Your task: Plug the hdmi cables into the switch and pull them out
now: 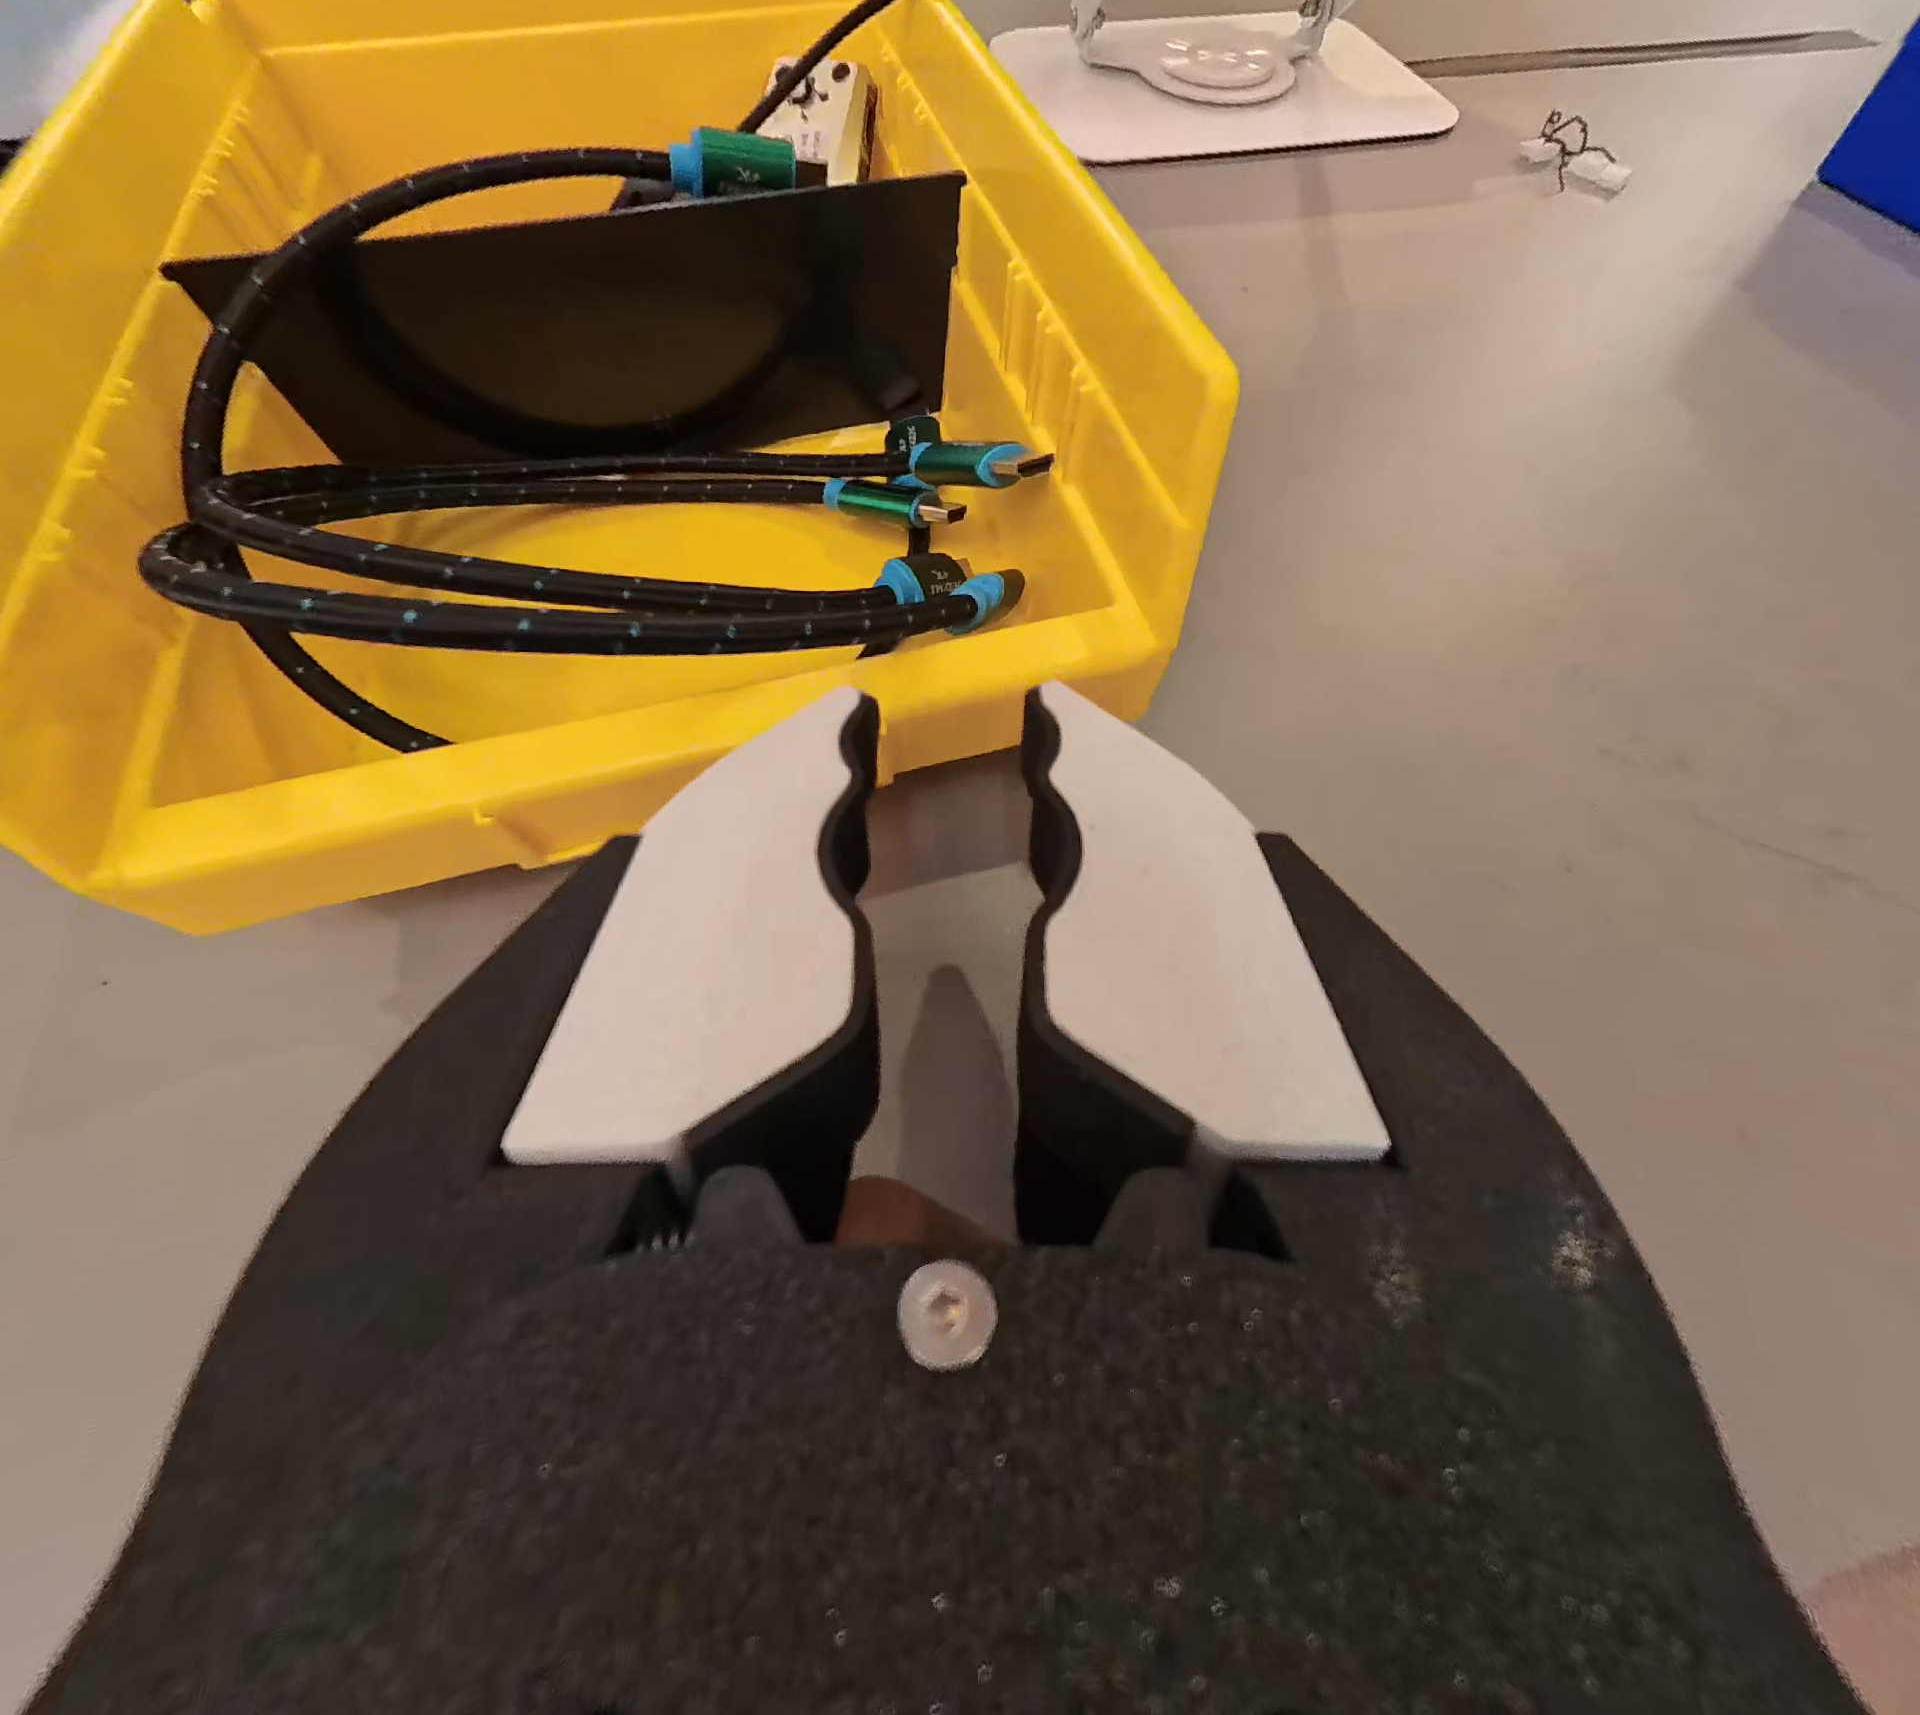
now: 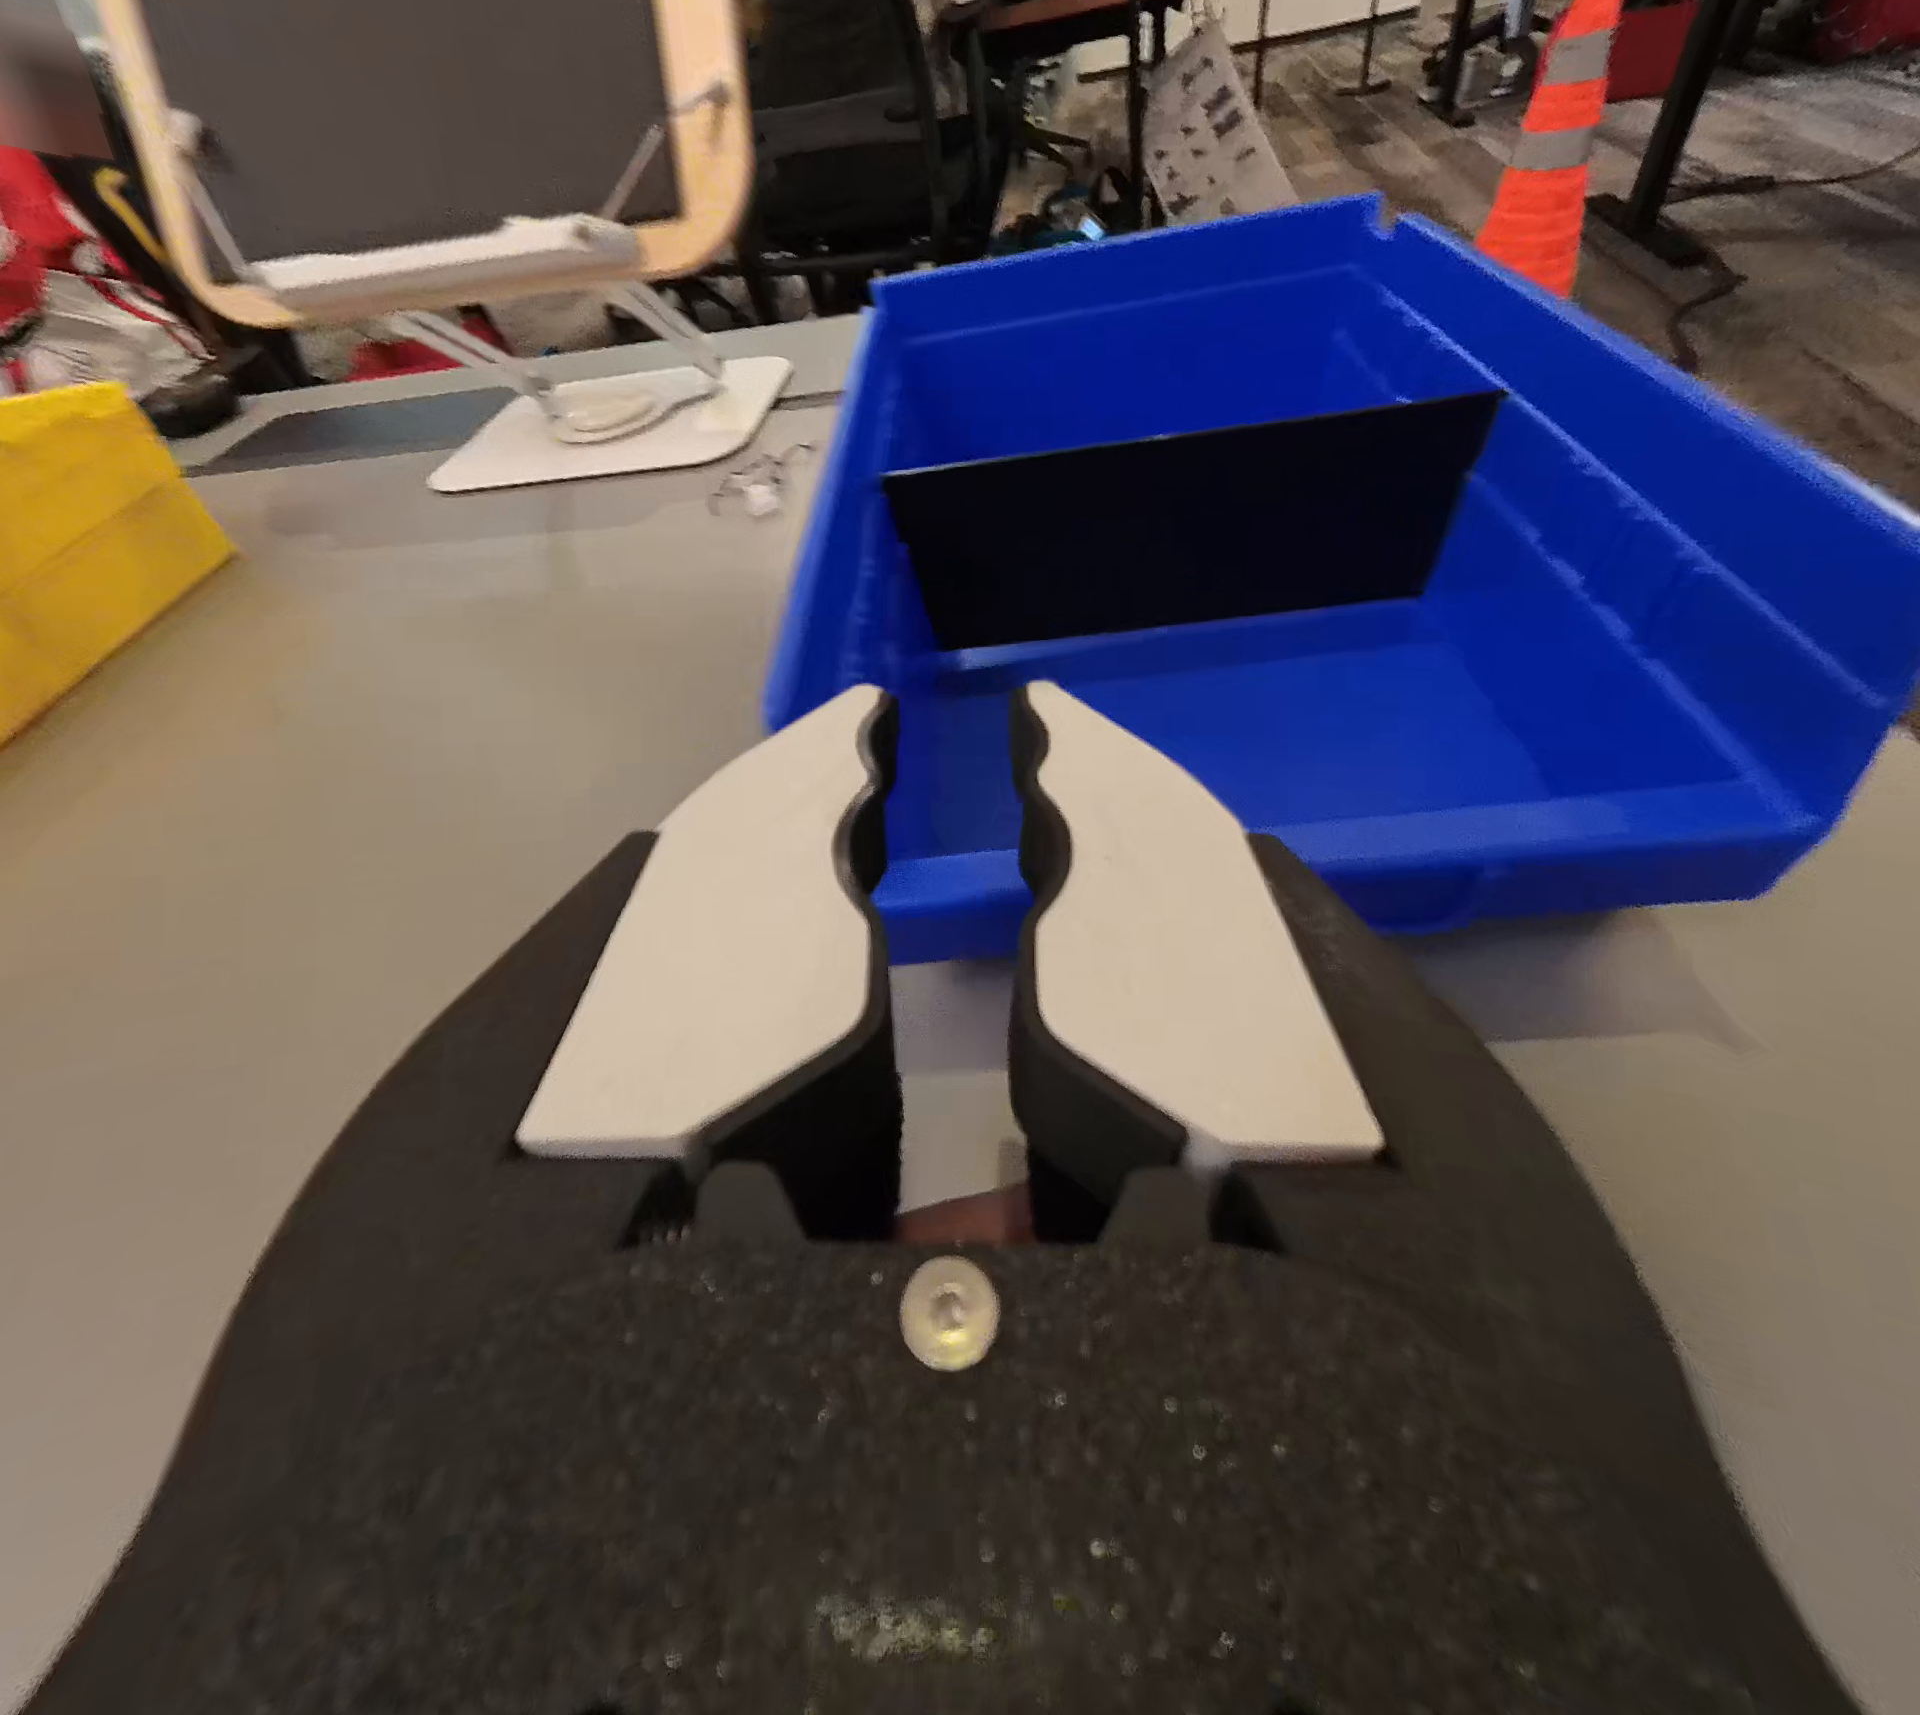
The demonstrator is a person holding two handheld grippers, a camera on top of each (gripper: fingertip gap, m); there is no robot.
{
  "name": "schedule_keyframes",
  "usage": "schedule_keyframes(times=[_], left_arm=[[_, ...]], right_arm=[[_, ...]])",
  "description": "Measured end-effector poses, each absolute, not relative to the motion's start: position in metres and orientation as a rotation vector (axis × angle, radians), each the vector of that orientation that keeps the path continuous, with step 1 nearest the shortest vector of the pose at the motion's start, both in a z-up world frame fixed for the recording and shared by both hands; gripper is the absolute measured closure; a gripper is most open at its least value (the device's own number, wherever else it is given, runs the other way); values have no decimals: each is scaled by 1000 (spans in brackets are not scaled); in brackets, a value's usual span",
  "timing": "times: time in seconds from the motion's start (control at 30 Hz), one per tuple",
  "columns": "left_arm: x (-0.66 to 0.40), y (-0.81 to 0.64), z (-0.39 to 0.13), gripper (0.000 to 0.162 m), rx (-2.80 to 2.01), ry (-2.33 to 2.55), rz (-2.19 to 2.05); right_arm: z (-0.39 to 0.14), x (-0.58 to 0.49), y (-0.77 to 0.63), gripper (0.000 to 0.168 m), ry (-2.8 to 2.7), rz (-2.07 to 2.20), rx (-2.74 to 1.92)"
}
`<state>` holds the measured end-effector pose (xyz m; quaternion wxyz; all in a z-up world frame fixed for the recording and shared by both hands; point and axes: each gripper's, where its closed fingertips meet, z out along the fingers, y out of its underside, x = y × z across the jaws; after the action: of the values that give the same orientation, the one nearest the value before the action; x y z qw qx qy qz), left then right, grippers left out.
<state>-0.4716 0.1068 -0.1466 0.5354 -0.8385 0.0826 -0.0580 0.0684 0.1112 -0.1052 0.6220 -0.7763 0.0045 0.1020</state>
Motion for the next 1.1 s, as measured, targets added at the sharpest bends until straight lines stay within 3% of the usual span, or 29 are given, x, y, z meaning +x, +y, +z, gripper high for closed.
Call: schedule_keyframes(times=[0.17,0.33,0.7,0.9,1.0,1.1], left_arm=[[-469,106,-148,133,-2000,211,-174],[-459,115,-145,132,-1983,307,-226],[-440,124,-111,129,-1948,449,-488],[-479,193,-78,121,-2167,525,-189],[-489,236,-83,110,-2438,626,-77],[-506,285,-94,112,-2618,685,99]], right_arm=[[-78,-21,89,145,-148,568,-1689],[-123,-73,87,146,-450,428,-1767],[-131,-67,113,146,-403,498,-1775],[-131,-65,118,145,-413,469,-1777],[-131,-71,120,146,-419,486,-1782],[-129,-80,120,145,-434,544,-1781]])
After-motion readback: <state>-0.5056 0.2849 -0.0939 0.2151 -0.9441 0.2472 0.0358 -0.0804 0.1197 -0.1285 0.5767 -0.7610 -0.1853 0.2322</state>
